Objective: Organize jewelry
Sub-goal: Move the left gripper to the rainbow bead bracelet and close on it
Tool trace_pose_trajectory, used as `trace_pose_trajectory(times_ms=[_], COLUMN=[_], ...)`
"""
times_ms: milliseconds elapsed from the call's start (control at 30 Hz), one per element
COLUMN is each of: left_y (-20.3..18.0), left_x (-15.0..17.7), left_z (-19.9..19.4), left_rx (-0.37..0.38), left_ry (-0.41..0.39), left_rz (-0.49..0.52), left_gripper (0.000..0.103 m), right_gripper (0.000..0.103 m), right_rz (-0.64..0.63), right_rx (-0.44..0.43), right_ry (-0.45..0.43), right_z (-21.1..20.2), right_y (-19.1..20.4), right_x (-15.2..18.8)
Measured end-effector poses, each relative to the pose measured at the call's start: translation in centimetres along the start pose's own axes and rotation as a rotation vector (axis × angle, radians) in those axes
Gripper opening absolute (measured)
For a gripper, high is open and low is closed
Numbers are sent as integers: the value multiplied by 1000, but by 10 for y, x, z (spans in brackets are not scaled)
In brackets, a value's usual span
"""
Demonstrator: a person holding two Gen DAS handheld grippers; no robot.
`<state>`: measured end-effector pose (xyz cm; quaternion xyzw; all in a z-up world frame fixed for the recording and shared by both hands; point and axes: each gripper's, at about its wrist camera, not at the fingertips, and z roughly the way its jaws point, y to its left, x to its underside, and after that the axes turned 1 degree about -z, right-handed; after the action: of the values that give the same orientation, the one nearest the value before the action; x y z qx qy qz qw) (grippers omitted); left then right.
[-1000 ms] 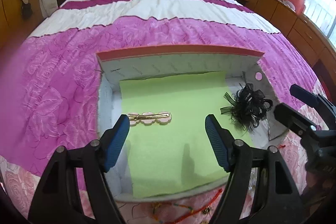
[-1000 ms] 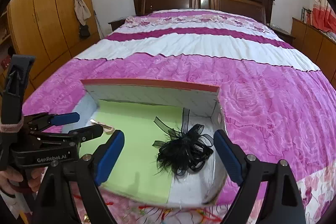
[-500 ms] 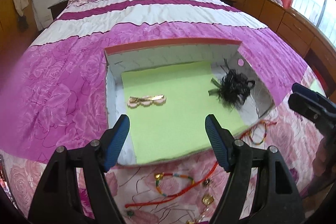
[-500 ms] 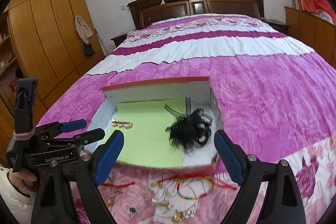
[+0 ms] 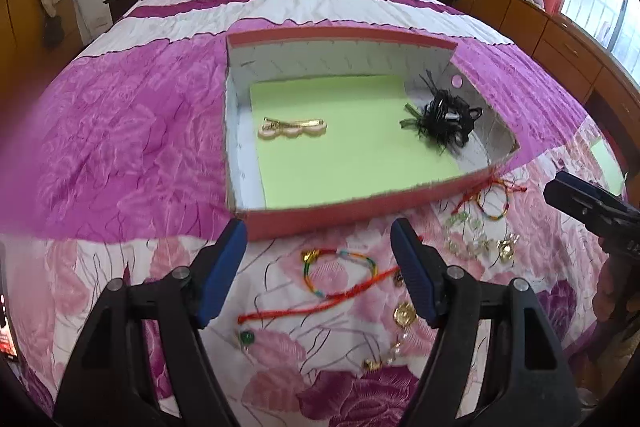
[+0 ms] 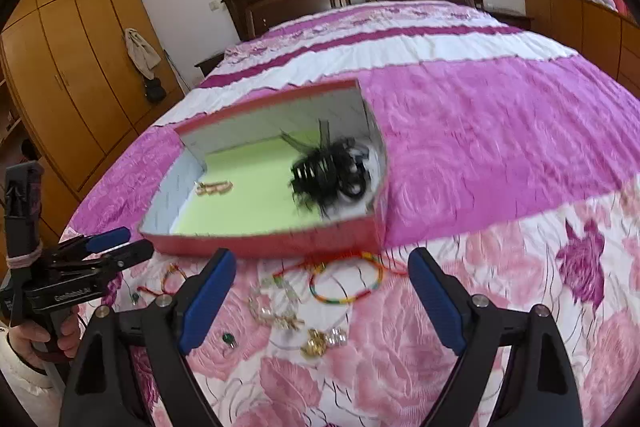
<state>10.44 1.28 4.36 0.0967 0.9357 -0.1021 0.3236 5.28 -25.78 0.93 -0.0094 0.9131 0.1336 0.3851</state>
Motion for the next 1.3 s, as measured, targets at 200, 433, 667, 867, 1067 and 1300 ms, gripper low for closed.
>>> trace_pose_trajectory(times_ms=[200, 433, 667, 867, 1067, 1300], left_y=[-4, -6, -9, -9, -8, 0], left_x=[13, 23, 28, 28, 29, 29], left_z=[7, 25, 39, 40, 38, 32], left_rx=[-28, -38, -42, -29, -25, 1], left_ry=[19, 63, 94, 89, 80, 72], left_rz=[19, 20, 28, 22, 10, -33], left_gripper=[67, 65, 47, 32, 21, 0], right_gripper=[90, 85, 66, 59, 47, 41], right_rz=[9, 19, 15, -31, -33, -2], right_rx=[14, 11, -10, -4, 0, -15], right_ry=[28, 70, 125, 144, 136, 124], right_z=[3, 10, 25, 30, 27, 31], right_y=[-6, -10, -5, 6, 6, 3], right_x=[19, 35, 50, 58, 63, 60])
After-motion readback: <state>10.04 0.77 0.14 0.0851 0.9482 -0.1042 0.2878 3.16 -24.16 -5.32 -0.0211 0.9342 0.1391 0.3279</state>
